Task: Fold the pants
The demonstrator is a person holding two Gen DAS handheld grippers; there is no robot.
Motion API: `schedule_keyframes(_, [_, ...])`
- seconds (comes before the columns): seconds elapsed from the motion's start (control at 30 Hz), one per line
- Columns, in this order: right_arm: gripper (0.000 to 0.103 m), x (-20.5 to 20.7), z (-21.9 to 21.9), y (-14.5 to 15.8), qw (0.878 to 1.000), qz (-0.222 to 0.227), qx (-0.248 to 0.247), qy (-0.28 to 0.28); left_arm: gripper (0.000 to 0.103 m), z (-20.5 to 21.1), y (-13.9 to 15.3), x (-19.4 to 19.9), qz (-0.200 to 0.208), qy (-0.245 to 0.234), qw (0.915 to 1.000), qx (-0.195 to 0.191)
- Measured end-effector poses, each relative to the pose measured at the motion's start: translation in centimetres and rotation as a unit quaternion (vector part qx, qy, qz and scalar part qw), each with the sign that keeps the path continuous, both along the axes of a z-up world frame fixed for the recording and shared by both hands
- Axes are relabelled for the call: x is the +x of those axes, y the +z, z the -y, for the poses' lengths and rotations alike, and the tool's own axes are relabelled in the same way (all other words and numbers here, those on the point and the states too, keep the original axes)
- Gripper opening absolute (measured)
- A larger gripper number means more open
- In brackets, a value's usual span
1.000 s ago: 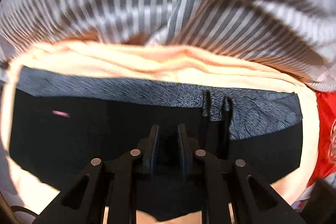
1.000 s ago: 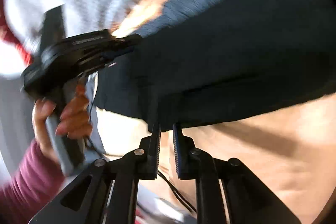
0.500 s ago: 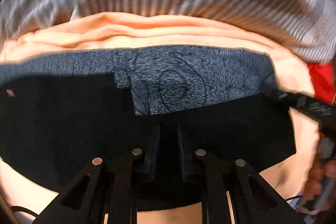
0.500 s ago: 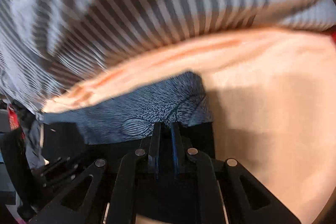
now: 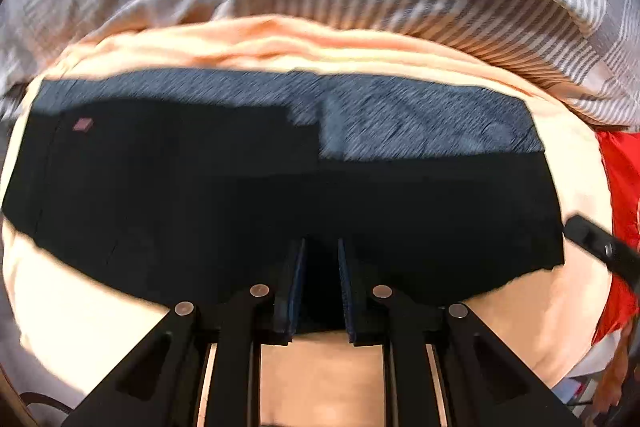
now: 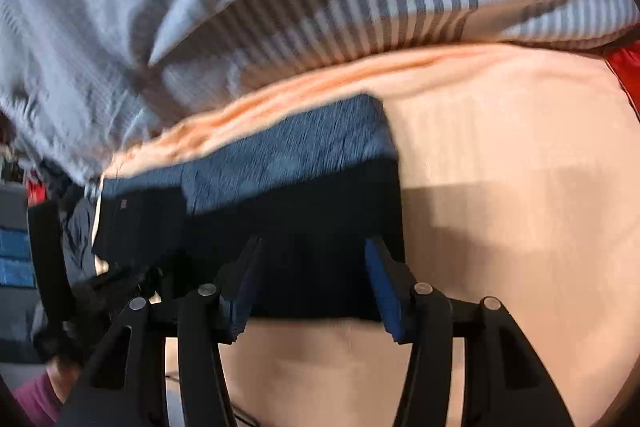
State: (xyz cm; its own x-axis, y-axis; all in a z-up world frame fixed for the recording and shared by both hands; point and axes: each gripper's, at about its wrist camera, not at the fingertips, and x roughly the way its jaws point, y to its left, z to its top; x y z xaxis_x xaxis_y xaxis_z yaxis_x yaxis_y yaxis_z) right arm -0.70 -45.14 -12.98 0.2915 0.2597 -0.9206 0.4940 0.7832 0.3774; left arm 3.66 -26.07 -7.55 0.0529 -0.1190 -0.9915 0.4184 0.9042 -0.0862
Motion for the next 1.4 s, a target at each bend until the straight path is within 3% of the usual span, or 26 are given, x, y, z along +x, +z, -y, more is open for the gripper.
schedule_keyframes(0.27, [0.058,-0.6,-6.4,-0.5,0.995,-0.026,0.011,0.097,0.018,-5.6,0.6,-4.2,-0.018,0.086,0.9959,0.019])
schedule_keyframes(0.43, [0.058,-0.1,-8.9,-0.5,0.989,-0.029,0.004,0.143,0.018,-7.8,1.0,-5.4,-0.011,0.117,0.9928,0.026])
schedule_keyframes(0.63, [0.058,0.5,-10.7,-0.6,0.99,-0.041,0.001,0.137,0.018,-10.3,0.9,-5.0,-0.014,0.121,0.9923,0.024])
schedule_keyframes(0.7, [0.059,1.0,-11.4,-0.5,0.99,-0.045,-0.002,0.136,0.018,-8.5,0.2,-4.5,-0.014,0.12,0.9924,0.024])
schedule_keyframes(1.0, [0.063,3.1,-14.8,-0.1,0.987,-0.052,-0.011,0.152,0.018,-11.1,0.2,-3.1,-0.018,0.132,0.9911,0.008])
schedule_keyframes(1.2, [0.07,4.4,-16.3,0.4,0.984,-0.049,-0.029,0.17,0.018,-12.7,0.3,-2.3,-0.021,0.149,0.9881,-0.031])
schedule_keyframes(1.3, [0.079,5.0,-17.0,0.6,0.983,-0.046,-0.033,0.174,0.019,-13.7,0.3,-1.9,-0.025,0.157,0.9862,-0.046])
schedule_keyframes(1.33, [0.079,5.2,-17.2,0.6,0.983,-0.046,-0.035,0.174,0.023,-14.0,0.3,-1.8,-0.028,0.161,0.9853,-0.051])
schedule_keyframes(1.37, [0.081,5.3,-17.5,0.7,0.983,-0.046,-0.037,0.176,0.059,-14.4,0.3,-1.6,-0.034,0.163,0.9844,-0.056])
schedule_keyframes(1.4, [0.082,5.5,-17.6,0.7,0.983,-0.045,-0.039,0.176,0.086,-14.8,0.4,-1.5,-0.033,0.168,0.9833,-0.062])
